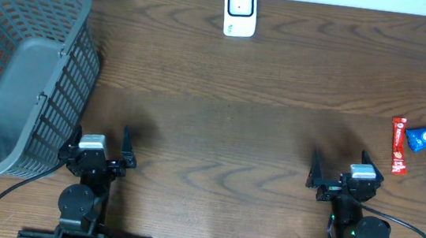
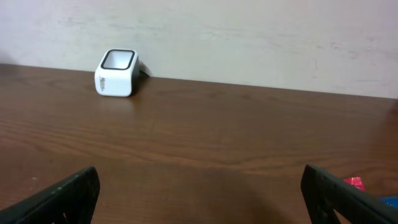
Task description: Scan the item barcode
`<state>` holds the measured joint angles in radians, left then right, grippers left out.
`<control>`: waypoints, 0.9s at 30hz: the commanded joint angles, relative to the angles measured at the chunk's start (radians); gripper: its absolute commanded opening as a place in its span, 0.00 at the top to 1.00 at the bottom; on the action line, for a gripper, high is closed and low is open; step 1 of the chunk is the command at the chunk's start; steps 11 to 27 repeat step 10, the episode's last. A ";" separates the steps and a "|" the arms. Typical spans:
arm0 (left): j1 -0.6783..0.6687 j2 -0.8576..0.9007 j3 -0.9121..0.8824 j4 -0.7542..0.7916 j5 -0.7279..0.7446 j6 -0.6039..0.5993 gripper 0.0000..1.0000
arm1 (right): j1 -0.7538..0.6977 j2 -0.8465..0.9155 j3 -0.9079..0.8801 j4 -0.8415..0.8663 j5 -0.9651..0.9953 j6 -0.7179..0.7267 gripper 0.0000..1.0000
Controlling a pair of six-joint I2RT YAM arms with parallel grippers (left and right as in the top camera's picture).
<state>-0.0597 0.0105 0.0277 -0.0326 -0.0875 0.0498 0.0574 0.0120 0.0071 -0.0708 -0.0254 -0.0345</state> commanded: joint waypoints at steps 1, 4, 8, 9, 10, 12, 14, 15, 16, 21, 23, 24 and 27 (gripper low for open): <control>0.002 -0.006 -0.024 -0.033 -0.002 0.009 0.02 | 0.008 -0.007 -0.002 -0.005 0.012 -0.008 0.01; 0.002 -0.006 -0.024 -0.033 -0.002 0.009 0.02 | 0.008 -0.007 -0.002 -0.005 0.012 -0.008 0.01; 0.002 -0.006 -0.024 -0.033 -0.002 0.009 0.02 | 0.008 -0.007 -0.002 -0.005 0.012 -0.008 0.01; 0.002 -0.006 -0.024 -0.033 -0.002 0.010 0.02 | 0.008 -0.007 -0.002 -0.005 0.012 -0.008 0.01; 0.002 -0.006 -0.024 -0.033 -0.002 0.009 0.02 | 0.008 -0.007 -0.002 -0.005 0.012 -0.008 0.01; 0.002 -0.006 -0.024 -0.033 -0.002 0.009 0.02 | 0.008 -0.007 -0.002 -0.005 0.012 -0.008 0.01; 0.002 -0.006 -0.024 -0.033 -0.002 0.009 0.02 | 0.008 -0.007 -0.002 -0.005 0.012 -0.008 0.01; 0.002 -0.006 -0.024 -0.033 -0.002 0.009 0.02 | 0.008 -0.007 -0.002 -0.005 0.012 -0.008 0.01; 0.002 -0.006 -0.024 -0.033 -0.002 0.009 0.02 | 0.008 -0.007 -0.002 -0.005 0.012 -0.008 0.01; 0.002 -0.006 -0.024 -0.033 -0.002 0.009 0.02 | 0.008 -0.007 -0.002 -0.005 0.012 -0.008 0.01; 0.002 -0.006 -0.024 -0.033 -0.002 0.009 0.02 | 0.008 -0.007 -0.002 -0.005 0.012 -0.008 0.01; 0.002 -0.006 -0.024 -0.033 -0.002 0.009 0.02 | 0.008 -0.007 -0.002 -0.005 0.012 -0.008 0.01; 0.002 -0.006 -0.024 -0.033 -0.002 0.009 0.02 | 0.008 -0.007 -0.002 -0.005 0.012 -0.008 0.01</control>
